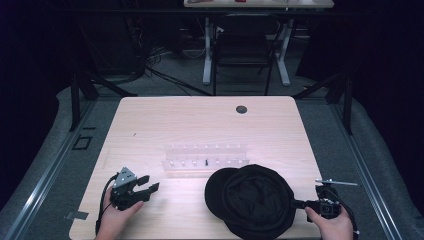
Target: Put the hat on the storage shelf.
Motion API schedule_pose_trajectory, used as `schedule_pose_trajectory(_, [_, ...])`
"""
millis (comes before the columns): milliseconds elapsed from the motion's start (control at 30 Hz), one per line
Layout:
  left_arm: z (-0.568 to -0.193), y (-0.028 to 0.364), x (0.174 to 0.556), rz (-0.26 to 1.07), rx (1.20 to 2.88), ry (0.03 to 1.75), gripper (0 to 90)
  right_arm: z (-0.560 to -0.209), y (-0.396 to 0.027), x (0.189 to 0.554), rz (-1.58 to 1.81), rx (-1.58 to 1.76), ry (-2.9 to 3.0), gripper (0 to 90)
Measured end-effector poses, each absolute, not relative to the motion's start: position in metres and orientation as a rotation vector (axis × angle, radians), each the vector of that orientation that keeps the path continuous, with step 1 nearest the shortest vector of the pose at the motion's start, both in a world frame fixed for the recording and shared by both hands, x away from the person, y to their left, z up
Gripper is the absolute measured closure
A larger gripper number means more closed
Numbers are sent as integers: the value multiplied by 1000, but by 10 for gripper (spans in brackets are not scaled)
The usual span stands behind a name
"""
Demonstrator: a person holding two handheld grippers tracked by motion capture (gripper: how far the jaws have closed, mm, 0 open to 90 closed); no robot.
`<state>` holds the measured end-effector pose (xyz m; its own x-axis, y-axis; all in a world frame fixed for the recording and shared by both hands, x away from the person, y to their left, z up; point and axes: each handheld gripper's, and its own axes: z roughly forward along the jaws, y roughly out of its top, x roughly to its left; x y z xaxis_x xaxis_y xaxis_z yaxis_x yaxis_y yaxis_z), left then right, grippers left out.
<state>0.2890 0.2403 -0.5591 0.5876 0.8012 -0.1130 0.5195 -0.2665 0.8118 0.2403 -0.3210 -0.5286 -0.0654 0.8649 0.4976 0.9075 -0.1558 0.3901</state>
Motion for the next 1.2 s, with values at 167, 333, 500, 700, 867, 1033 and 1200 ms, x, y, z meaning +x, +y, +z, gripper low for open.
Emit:
schedule_pose_trajectory(167, [-559,240,290,403,1946,1052,480,-525,-326,246,-1014,-2115,-2008,881])
schedule_pose_trajectory(333, [-560,240,289,402,1943,1057,480,-520,-329,253,-993,-2109,-2026,880])
schedule_pose_trajectory(500, [-559,241,289,405,1943,1058,481,-513,-331,262,-871,-2101,-2094,873])
schedule_pose_trajectory(700, [-560,241,289,404,1942,1056,481,-512,-327,270,-832,-2092,-2105,847])
schedule_pose_trajectory(867, [-559,241,290,404,1946,1051,480,-512,-326,277,-775,-2080,-2132,818])
schedule_pose_trajectory(1033, [-560,240,290,403,1946,1052,481,-511,-321,283,-704,-2077,-2166,875])
schedule_pose_trajectory(1200, [-560,240,290,400,1948,1055,481,-505,-315,284,-646,-2066,-2215,880])
